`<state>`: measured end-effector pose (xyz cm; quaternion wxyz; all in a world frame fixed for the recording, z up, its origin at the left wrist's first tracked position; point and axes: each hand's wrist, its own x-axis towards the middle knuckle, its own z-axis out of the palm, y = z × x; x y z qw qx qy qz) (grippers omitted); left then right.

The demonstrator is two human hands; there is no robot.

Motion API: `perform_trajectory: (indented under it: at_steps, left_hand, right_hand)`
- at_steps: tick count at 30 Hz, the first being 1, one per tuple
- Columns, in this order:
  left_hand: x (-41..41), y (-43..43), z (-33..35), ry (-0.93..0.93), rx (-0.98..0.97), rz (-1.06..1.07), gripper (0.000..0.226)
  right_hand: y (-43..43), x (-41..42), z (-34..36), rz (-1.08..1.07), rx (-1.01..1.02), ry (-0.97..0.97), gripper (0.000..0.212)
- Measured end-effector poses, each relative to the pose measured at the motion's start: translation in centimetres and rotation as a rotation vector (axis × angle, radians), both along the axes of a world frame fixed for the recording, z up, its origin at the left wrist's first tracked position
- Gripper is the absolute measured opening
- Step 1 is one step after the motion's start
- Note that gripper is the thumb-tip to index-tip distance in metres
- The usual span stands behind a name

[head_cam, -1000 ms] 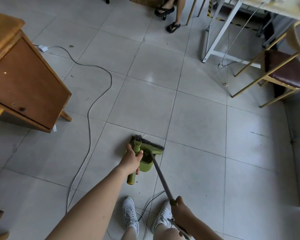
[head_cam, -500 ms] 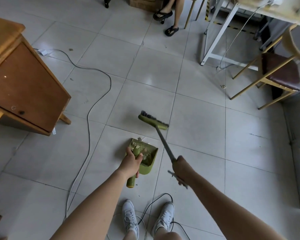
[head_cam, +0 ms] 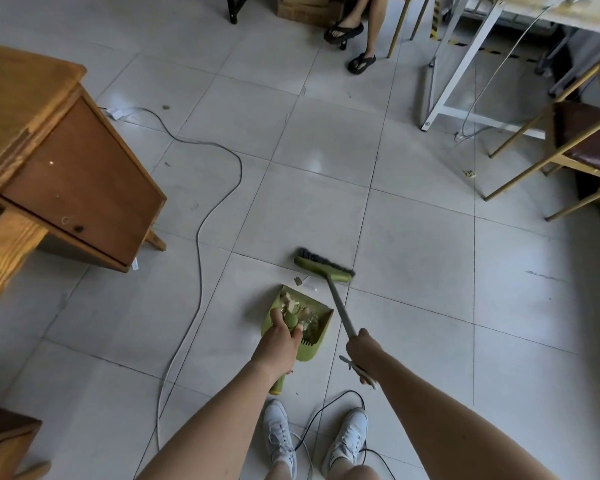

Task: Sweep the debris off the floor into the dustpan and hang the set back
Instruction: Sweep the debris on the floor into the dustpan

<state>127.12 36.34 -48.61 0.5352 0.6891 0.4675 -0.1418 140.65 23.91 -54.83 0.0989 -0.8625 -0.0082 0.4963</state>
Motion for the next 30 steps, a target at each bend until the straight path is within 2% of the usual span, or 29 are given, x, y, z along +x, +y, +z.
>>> perform_trajectory:
  at_steps: [5,8,10,16,23,25,28,30]
  left_hand:
    - [-1.1,-0.7,0.2,0.064,0.006,-0.016,0.042]
    - [-1.4,-1.0,0.2,0.103,0.006,-0.031,0.054]
    - [-1.2,-0.8,0.4,0.100,-0.020,0.001,0.053]
    - [-0.5,-1.0,0.7,0.082,-0.057,0.003,0.048]
    - [-0.6,-1.6,0.9,0.050,-0.072,0.004,0.036]
    - [-0.7,-1.5,0.9,0.055,-0.071,-0.003,0.037]
    - [-1.0,-1.3,0.6,0.052,-0.070,-0.021,0.036]
    - [-1.1,-1.0,0.6,0.048,-0.074,-0.016,0.034]
  right_hand:
    - [-3.2,-2.5,0.3,0.153,-0.025,-0.021,0.034]
    - [-6.2,-4.2,1.1,0.185,-0.048,0.010,0.021]
    - [-8.1,-4.9,1.7,0.167,-0.046,0.048,0.012]
    - [-10.9,-4.9,3.6,0.135,-0.129,0.084,0.018]
    - [-10.8,-5.2,6.6,0.192,-0.089,0.067,0.016]
    - [-10.2,-4.3,8.3,0.090,-0.057,0.118,0.019]
    - [-9.5,-2.1,11.6,-0.193,0.004,0.250,0.021]
    - [-9.1,-1.1,13.1,-0.284,0.032,0.257,0.028]
